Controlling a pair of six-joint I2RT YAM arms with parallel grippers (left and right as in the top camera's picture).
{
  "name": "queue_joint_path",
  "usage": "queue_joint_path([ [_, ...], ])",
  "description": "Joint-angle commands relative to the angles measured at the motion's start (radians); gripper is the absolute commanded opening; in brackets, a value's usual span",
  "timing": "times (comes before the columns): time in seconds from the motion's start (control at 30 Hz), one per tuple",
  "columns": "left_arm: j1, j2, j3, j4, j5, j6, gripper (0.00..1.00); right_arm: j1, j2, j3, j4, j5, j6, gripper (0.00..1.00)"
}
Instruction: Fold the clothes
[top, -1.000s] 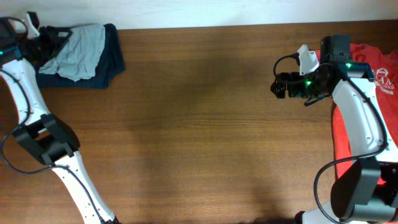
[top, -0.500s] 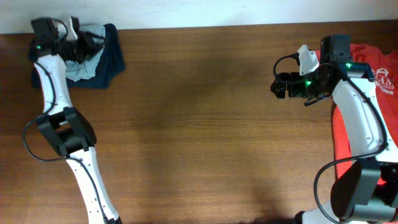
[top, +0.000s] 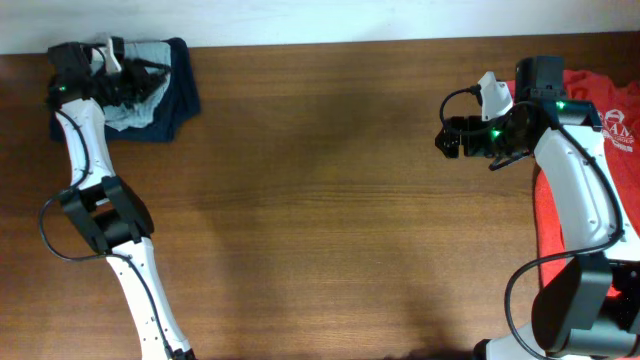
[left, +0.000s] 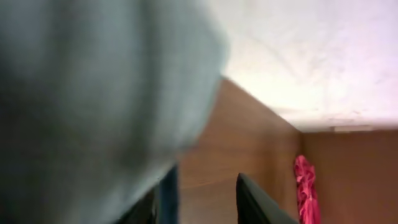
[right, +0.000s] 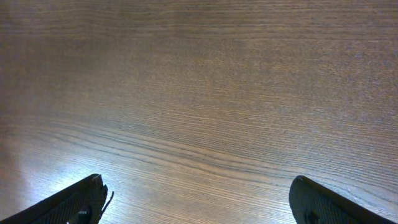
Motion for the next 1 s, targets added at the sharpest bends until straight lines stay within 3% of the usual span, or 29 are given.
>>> queue_joint_path([
  [0.0, 0.012, -0.079, 0.154, -0.001, 0.096, -0.063, 0.44, -0.005, 0.003, -0.001, 0.001, 0.013, 0.008, 0.99],
  [0.13, 0.012, -0.204, 0.269, -0.174, 0.051, -0.048, 0.46, -0.005, 0.003, -0.001, 0.001, 0.013, 0.008, 0.99],
  [0.2, 0.009, -0.295, 0.269, -0.335, -0.042, 0.025, 0.46, -0.005, 0.003, -0.001, 0.001, 0.013, 0.008, 0.99],
  [0.37, -0.040, -0.492, 0.269, -0.707, -0.563, 0.116, 0.33, -0.005, 0.003, -0.001, 0.001, 0.013, 0.008, 0.99],
  [0.47, -0.091, -0.581, 0.269, -0.851, -0.776, 0.116, 0.30, -0.005, 0.003, -0.001, 0.001, 0.013, 0.008, 0.99],
  [0.57, -0.148, -0.654, 0.246, -0.869, -0.757, 0.183, 0.19, -0.005, 0.003, -0.001, 0.001, 0.013, 0.008, 0.99],
  [0.8, -0.381, -0.743, 0.235, -0.869, -0.774, 0.149, 0.20, -0.005, 0.003, -0.001, 0.001, 0.013, 0.008, 0.98],
  [0.87, -0.436, -0.745, 0.235, -0.869, -0.821, 0.150, 0.24, -0.005, 0.003, -0.001, 0.000, 0.013, 0.008, 0.99],
  [0.9, -0.463, -0.744, 0.235, -0.869, -0.838, 0.150, 0.32, -0.005, 0.003, -0.001, 0.001, 0.013, 0.008, 0.99],
  [0.93, -0.488, -0.744, 0.235, -0.869, -0.847, 0.158, 0.58, -0.005, 0.003, -0.001, 0.001, 0.013, 0.008, 0.99],
  [0.97, -0.510, -0.744, 0.231, -0.869, -0.854, 0.164, 0.99, -0.005, 0.003, -0.001, 0.001, 0.013, 0.008, 0.99],
])
